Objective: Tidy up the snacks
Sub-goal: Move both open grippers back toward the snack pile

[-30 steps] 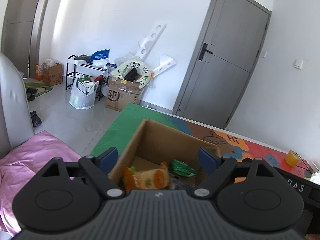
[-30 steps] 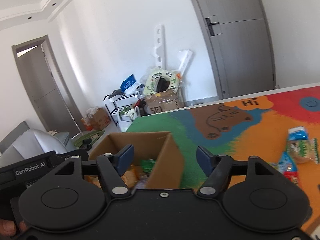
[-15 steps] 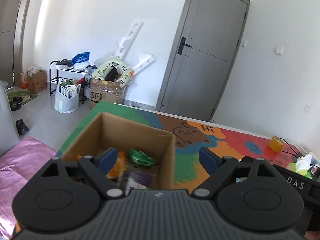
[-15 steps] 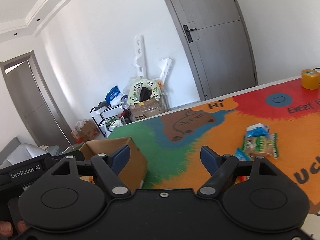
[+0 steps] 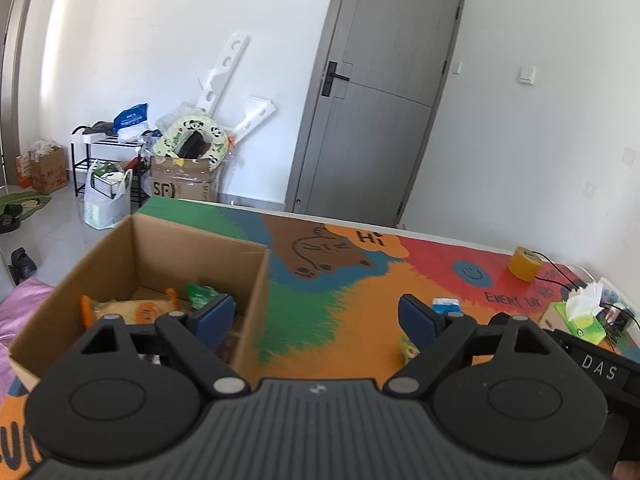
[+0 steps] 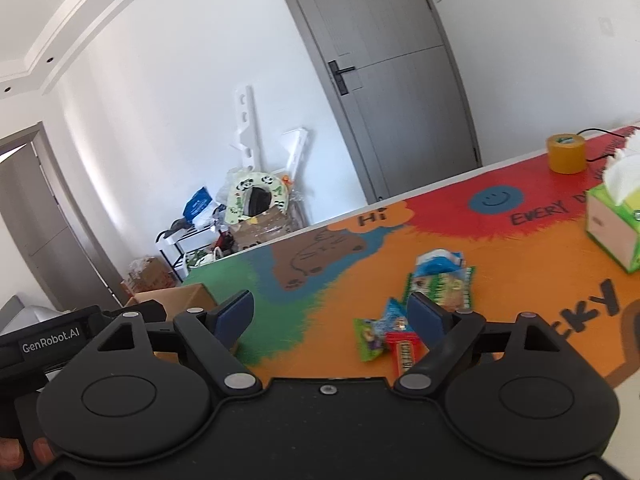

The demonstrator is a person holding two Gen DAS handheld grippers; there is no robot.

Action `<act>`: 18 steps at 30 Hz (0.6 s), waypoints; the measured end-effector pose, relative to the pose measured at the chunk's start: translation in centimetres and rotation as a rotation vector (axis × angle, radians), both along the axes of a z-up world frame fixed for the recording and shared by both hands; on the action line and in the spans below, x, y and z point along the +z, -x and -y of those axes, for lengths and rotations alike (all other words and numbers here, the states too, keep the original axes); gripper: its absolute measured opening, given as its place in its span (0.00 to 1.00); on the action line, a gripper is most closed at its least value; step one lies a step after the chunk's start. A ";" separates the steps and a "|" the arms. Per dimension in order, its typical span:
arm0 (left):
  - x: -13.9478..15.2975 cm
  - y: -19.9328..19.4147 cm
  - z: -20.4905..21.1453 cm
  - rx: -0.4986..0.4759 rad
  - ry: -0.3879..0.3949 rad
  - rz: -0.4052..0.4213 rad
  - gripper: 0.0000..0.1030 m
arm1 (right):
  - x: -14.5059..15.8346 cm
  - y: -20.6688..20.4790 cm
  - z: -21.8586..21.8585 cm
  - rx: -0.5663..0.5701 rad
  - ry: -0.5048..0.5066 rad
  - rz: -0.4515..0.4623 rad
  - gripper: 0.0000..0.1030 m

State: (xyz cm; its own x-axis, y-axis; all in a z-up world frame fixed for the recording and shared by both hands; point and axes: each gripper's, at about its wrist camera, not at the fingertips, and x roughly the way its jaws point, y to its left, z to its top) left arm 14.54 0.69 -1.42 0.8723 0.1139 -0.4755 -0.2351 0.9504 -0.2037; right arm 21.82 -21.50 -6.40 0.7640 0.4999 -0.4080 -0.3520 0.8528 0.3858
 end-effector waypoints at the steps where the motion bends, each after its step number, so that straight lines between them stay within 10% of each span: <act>1: -0.1 -0.2 0.3 -0.005 0.000 -0.002 0.86 | -0.1 -0.1 0.4 -0.007 0.000 -0.001 0.82; 18: -1.7 -4.1 4.6 -0.053 -0.014 -0.047 0.86 | -2.8 -3.0 5.1 -0.067 -0.025 -0.069 0.81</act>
State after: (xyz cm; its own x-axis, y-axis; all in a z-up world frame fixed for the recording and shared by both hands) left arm 18.63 -3.92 -3.15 0.8541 0.0748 -0.5146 -0.1931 0.9645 -0.1803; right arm 24.86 -26.56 -9.23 0.7666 0.4592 -0.4488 -0.2662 0.8634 0.4286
